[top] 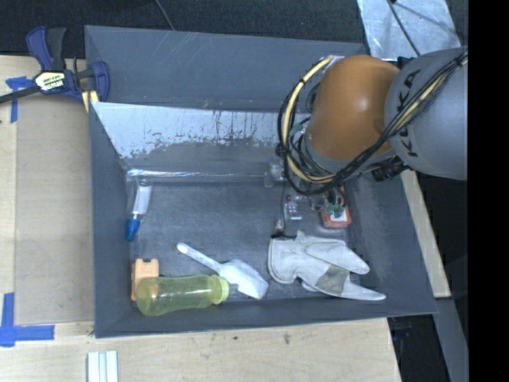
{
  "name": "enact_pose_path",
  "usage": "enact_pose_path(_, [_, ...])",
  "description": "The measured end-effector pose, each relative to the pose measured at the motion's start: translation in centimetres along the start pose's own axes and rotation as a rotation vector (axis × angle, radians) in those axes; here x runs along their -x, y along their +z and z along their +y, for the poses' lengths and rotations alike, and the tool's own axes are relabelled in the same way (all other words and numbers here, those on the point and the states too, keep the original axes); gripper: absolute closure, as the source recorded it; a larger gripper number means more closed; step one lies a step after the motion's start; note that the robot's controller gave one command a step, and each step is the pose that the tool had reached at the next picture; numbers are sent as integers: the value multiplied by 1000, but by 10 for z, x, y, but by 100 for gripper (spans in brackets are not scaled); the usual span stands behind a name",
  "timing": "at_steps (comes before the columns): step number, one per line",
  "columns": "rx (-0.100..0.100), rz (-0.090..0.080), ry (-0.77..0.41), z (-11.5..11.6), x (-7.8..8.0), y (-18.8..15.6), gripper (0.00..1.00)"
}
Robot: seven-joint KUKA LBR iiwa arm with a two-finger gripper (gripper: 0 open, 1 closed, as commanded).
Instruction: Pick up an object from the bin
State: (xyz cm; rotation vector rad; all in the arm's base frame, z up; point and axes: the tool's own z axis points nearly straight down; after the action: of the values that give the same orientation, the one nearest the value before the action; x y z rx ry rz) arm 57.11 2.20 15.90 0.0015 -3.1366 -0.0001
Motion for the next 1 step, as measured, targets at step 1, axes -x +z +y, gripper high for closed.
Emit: enact_pose_path(1, [0,-8,0,0,2,-5,0])
